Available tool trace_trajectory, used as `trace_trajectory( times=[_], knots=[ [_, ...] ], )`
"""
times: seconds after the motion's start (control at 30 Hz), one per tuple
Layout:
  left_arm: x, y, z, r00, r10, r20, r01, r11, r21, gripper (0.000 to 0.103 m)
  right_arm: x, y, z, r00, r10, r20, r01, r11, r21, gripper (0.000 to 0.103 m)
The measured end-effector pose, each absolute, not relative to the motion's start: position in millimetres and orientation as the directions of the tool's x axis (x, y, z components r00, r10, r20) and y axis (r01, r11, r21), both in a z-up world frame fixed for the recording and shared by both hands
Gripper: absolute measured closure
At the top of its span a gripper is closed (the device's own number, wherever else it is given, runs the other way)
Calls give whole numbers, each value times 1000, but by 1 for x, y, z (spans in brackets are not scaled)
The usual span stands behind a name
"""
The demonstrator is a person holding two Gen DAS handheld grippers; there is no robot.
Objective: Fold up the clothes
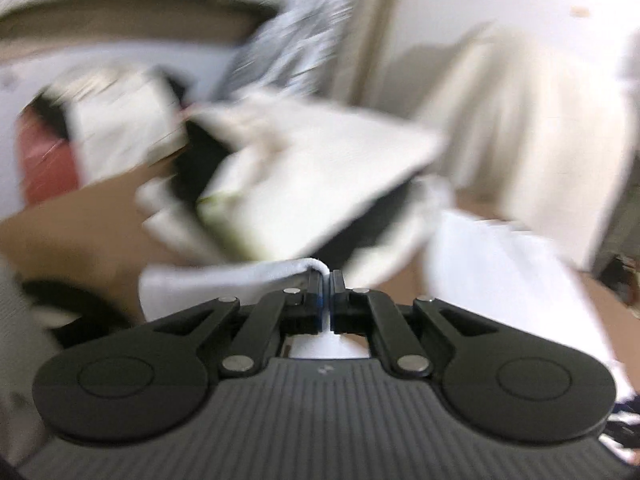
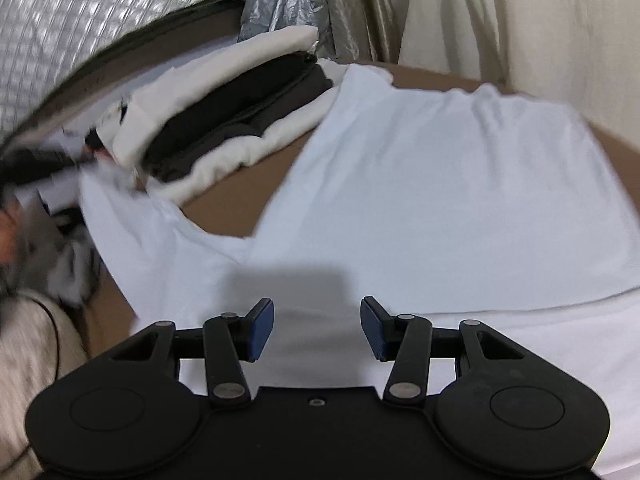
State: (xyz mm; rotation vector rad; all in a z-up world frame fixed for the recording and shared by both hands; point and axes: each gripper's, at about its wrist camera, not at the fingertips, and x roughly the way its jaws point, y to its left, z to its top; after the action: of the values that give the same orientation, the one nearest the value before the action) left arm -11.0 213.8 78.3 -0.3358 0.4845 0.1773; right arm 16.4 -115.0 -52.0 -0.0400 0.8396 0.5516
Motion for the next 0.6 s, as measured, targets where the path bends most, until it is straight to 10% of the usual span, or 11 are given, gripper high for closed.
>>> trace_trajectory(
  times=[0.27,0.4,0.6],
  knots=[
    [25,78,130,824,-422,-377,256,872,-417,101,27,-178,-51,600,365,-712,-391,910,137,49],
    [51,5,117,681,-639,-358,419,741,-525,100,34,-212,-70,582,436,-686,-249,899,360,49],
    [70,-81,33,541,-542,-643,334,840,-427,71,41,-286,-98,605,408,-683,104,810,577,49]
  ],
)
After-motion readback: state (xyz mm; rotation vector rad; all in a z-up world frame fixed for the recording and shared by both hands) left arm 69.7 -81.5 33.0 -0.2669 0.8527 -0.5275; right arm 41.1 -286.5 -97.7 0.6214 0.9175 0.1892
